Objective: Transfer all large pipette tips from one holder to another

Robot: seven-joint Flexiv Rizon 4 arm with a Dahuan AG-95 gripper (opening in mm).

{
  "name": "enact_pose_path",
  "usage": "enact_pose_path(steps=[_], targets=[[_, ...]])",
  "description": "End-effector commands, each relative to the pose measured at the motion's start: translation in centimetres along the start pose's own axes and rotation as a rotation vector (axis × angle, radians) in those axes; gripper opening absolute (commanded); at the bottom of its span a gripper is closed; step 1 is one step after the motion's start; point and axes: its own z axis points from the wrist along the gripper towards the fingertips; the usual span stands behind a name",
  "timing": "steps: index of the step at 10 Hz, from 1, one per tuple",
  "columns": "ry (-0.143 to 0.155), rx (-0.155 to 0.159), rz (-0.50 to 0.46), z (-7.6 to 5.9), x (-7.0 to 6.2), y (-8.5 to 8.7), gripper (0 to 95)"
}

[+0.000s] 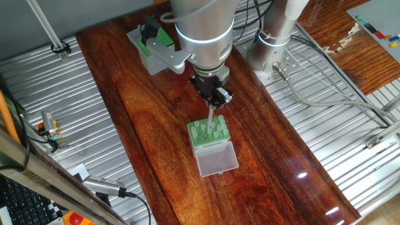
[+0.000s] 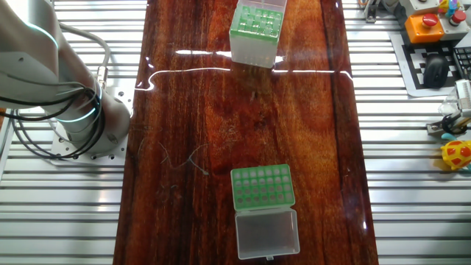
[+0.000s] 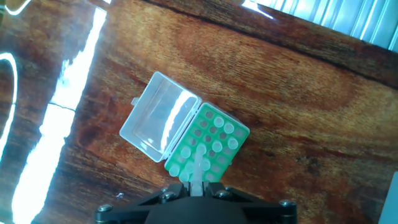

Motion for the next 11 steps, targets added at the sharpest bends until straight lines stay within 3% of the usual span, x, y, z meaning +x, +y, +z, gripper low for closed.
enact_pose_path(steps=[1, 6, 8, 9, 11], targets=[[0.002, -0.005, 0.0, 0.0, -0.1, 0.0, 0.0], [-0.015, 0.024, 0.15, 0.0, -0.1, 0.0, 0.0], [-0.016, 0.026, 0.148, 0.0, -0.1, 0.0, 0.0], [-0.016, 0.036, 0.114, -0.4, 0.6, -1.4, 0.0], [-0.023, 0.027, 0.024, -0.4, 2.8, -6.9, 0.0]])
